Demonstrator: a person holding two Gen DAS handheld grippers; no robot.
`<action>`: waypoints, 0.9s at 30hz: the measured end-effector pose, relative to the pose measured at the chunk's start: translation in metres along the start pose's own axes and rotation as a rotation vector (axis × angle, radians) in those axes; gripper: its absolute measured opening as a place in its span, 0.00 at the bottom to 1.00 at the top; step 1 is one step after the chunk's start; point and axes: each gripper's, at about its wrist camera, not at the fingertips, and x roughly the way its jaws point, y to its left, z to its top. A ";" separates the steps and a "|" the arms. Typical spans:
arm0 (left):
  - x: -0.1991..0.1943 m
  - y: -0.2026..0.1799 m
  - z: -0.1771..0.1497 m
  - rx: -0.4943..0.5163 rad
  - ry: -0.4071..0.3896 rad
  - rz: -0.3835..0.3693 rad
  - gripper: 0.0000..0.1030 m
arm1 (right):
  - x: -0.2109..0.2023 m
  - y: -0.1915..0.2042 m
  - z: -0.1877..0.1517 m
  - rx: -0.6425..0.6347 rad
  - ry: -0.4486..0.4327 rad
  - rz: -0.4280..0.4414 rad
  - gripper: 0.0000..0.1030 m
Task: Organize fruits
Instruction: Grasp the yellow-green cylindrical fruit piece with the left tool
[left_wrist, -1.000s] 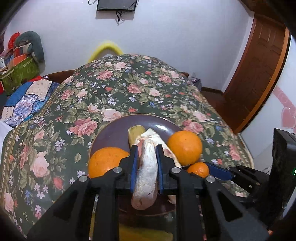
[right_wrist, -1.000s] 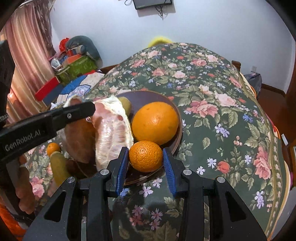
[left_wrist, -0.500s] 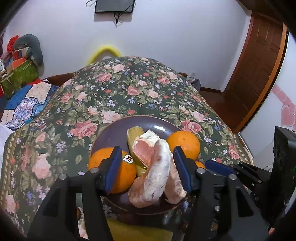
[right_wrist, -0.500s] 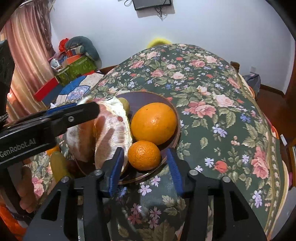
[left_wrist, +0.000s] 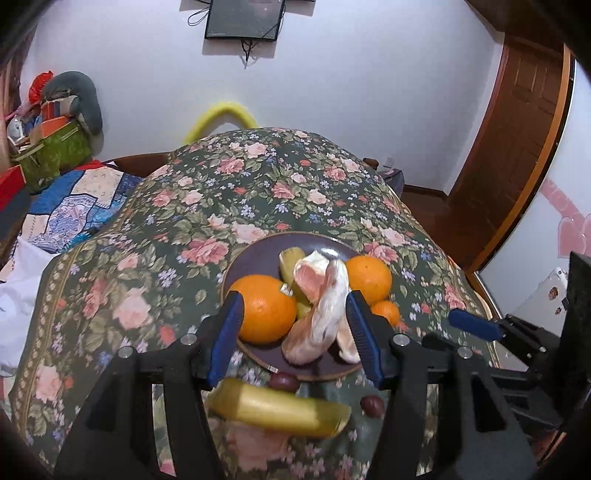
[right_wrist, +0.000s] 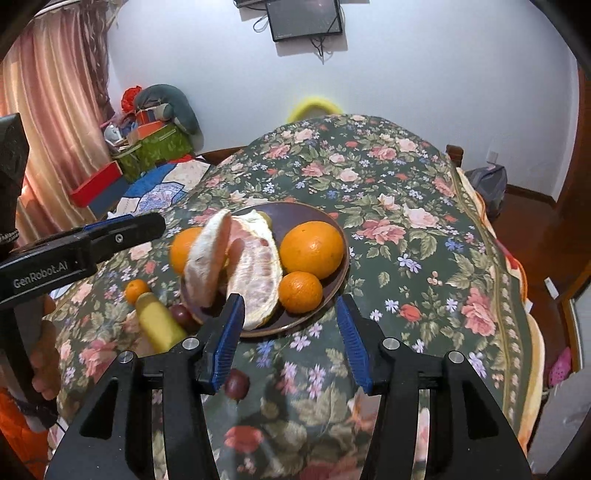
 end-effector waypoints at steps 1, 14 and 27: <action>-0.003 0.000 -0.002 0.004 0.002 0.002 0.55 | -0.004 0.002 -0.002 -0.004 -0.002 -0.003 0.47; -0.006 -0.010 -0.046 0.036 0.105 0.025 0.62 | -0.020 0.012 -0.031 -0.014 0.024 -0.015 0.47; 0.041 -0.021 -0.071 -0.031 0.163 0.191 0.91 | -0.018 -0.008 -0.042 0.031 0.042 -0.027 0.47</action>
